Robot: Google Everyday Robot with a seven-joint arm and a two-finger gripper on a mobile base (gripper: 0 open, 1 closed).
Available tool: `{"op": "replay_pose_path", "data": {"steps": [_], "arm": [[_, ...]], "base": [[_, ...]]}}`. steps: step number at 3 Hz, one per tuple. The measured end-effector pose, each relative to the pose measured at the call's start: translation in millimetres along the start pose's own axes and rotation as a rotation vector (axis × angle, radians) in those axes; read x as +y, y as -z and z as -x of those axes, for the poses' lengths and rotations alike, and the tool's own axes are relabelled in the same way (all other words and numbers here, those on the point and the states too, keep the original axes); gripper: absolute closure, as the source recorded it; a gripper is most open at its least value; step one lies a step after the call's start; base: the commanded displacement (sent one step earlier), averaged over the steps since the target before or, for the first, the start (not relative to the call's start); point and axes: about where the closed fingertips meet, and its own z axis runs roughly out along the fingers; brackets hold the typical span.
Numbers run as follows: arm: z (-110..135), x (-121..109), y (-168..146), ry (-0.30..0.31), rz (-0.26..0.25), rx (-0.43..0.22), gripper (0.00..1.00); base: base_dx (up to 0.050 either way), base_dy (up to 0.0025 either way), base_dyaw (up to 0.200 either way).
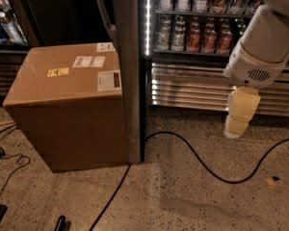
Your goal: Close left fridge door
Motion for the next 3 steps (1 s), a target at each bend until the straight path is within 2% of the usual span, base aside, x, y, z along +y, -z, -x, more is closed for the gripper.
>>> {"op": "replay_pose_path", "data": {"steps": [1,2,3], "arm": [[34,17,-9,0.092,-0.006,0.044,0.0],[58,31,-16,0.162,-0.006,0.071,0.0],[58,31,-16,0.162,-0.006,0.071,0.0]], "base": [[0.0,0.0,0.0],[0.0,0.0,0.0],[0.0,0.00003,0.19]]}}
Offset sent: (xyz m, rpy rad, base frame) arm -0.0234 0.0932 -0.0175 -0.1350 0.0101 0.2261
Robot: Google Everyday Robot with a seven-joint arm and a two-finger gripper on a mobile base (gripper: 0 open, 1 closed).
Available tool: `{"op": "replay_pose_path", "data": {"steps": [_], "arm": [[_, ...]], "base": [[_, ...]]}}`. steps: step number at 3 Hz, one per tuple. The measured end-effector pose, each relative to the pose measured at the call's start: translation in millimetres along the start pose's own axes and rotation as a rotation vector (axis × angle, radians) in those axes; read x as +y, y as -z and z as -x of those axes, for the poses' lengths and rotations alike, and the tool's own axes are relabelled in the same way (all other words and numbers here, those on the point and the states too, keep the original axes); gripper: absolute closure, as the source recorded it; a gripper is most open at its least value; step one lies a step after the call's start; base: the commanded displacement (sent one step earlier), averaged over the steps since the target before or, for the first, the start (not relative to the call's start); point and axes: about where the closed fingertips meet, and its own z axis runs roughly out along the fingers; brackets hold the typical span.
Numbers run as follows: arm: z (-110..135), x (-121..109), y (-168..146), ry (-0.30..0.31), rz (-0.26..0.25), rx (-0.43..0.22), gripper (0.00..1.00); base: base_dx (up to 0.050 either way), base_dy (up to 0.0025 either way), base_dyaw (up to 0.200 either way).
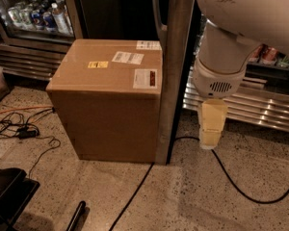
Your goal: Close left fridge door
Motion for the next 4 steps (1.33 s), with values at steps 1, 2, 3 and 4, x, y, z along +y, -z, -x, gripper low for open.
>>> {"op": "replay_pose_path", "data": {"steps": [1,2,3,4], "arm": [[1,0,0,0.002,0.0,-0.001,0.0],[-17,57,-21,-0.006,0.045,-0.001,0.0],[-17,57,-21,-0.006,0.044,-0.001,0.0],[4,61,-23,0.054,0.037,0.032,0.0]], "base": [[0.0,0.0,0.0],[0.0,0.0,0.0],[0.0,0.0,0.0],[0.0,0.0,0.0]]}}
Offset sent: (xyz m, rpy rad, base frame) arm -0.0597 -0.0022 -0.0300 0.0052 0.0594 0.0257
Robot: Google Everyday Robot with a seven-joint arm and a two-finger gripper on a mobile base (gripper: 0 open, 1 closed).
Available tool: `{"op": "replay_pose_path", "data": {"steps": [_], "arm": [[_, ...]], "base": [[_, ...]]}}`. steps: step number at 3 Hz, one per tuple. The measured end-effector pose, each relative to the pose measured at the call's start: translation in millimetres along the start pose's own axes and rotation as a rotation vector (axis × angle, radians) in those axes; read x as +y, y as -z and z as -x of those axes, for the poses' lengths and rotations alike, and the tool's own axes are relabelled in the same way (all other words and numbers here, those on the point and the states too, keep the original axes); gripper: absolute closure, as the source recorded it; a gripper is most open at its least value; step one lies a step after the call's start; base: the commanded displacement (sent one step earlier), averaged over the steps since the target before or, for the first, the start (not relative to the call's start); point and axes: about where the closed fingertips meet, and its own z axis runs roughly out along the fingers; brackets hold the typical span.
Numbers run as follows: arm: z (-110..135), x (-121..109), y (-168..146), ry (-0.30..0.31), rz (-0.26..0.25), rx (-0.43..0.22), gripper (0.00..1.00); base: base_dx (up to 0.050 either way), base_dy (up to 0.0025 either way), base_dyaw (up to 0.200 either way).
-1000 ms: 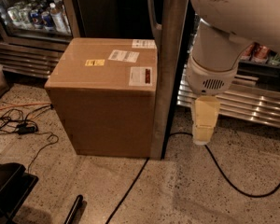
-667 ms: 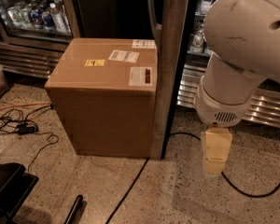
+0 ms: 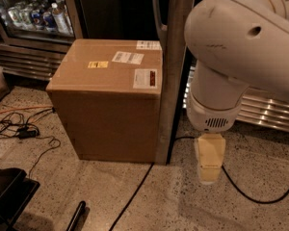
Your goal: Close left fridge door
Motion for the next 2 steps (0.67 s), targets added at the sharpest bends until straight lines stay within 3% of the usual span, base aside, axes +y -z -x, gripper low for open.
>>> {"op": "replay_pose_path", "data": {"steps": [1,2], "arm": [[33.4,6.7,-3.0,0.083,-0.009,0.039,0.0],[33.4,6.7,-3.0,0.083,-0.009,0.039,0.0]], "base": [[0.0,0.0,0.0],[0.0,0.0,0.0]]}}
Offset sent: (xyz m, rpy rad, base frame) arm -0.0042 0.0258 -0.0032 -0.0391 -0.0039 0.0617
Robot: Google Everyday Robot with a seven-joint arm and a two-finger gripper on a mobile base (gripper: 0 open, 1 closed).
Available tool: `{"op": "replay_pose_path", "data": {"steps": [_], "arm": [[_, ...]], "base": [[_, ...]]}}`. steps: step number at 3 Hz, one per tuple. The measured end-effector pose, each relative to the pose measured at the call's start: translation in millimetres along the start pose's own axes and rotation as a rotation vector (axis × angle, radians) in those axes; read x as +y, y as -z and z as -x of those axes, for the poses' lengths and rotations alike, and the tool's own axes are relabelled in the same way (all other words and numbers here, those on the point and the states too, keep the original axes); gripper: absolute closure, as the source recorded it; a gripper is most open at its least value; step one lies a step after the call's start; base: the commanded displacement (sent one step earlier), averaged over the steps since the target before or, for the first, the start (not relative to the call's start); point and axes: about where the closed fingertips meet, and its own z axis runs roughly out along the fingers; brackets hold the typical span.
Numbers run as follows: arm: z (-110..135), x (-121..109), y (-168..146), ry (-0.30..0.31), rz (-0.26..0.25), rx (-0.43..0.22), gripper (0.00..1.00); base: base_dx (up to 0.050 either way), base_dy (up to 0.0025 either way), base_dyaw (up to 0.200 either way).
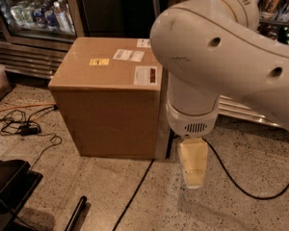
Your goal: Close left fridge door
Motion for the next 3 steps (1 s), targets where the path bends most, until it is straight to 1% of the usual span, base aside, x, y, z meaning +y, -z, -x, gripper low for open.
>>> {"op": "replay_pose_path", "data": {"steps": [1,2,3], "arm": [[4,0,3,0.036,-0.004,-0.073,0.0],[-9,-11,0,0.021,-0.017,-0.265,0.0],[5,-2,5,0.078,-0.004,-0.338,0.0]], "base": [[0.0,0.0,0.0],[0.0,0.0,0.0],[0.0,0.0,0.0]]}}
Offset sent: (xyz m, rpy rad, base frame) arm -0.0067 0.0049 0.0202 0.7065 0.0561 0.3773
